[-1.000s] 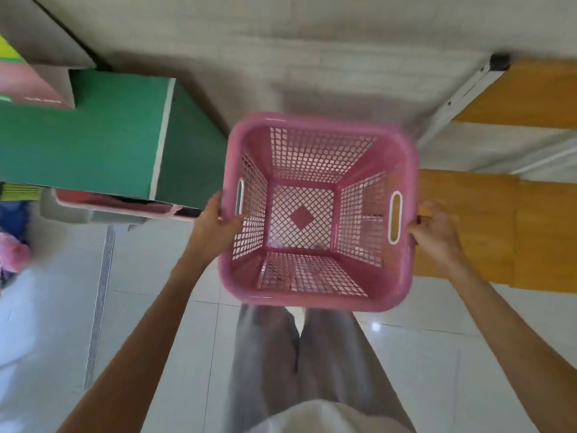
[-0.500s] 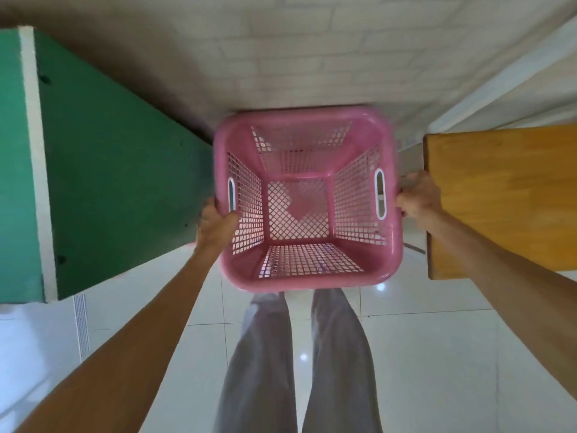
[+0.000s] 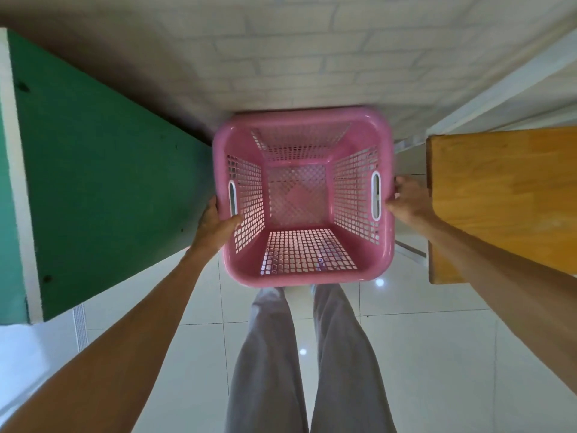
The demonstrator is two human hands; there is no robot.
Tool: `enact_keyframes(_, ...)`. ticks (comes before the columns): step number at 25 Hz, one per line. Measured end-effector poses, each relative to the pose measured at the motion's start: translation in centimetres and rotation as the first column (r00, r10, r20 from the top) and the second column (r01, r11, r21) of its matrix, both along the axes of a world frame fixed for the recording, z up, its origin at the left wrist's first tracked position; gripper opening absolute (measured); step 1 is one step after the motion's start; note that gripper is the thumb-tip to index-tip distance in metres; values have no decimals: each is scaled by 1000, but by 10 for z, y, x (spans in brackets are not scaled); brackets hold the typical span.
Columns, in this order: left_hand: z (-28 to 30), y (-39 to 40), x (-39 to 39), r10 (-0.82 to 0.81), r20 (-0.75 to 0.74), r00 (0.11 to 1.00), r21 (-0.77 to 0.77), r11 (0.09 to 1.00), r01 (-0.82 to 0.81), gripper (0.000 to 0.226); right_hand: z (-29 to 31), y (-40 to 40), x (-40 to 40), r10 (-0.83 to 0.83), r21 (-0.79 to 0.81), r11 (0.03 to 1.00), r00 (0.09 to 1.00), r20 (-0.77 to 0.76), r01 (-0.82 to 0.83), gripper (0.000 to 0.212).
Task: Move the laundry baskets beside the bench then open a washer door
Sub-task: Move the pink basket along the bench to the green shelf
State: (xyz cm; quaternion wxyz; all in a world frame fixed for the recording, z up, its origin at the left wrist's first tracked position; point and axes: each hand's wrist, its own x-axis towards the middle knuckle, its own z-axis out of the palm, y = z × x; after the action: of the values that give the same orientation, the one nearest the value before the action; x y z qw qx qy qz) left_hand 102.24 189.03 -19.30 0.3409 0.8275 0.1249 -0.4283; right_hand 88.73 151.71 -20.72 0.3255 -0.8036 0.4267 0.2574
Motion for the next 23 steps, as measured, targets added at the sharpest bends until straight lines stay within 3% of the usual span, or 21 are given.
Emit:
enact_keyframes(4,70,-23,13,-38,16,999,-116,993,40,67,69,19,24,77,96,992,995,70,-83,26)
enact_keyframes(7,165,-45,26,-155,120,981,-184,967,175,57,153,31,34,188,158,967,977,95,-202,54)
enact_keyframes(9,234,-55,29,-301,206,931,-156,929,335,64,217,38,26,178,177,966,981,77,-189,73)
enact_keyframes(12,312,-73,37,-546,316,776,-23,813,582,87,294,43,0,88,90,991,993,74,-94,87)
enact_keyframes(15,362,-107,53,-714,344,610,58,665,745,83,362,41,-25,-42,43,998,990,135,37,77)
enact_keyframes(19,421,-194,59,-804,406,434,111,515,850,84,419,-11,-92,-255,-56,961,944,209,271,81)
enact_keyframes(23,458,-295,1,-832,492,254,130,359,924,85,464,-77,-192,-364,-190,888,893,266,419,83)
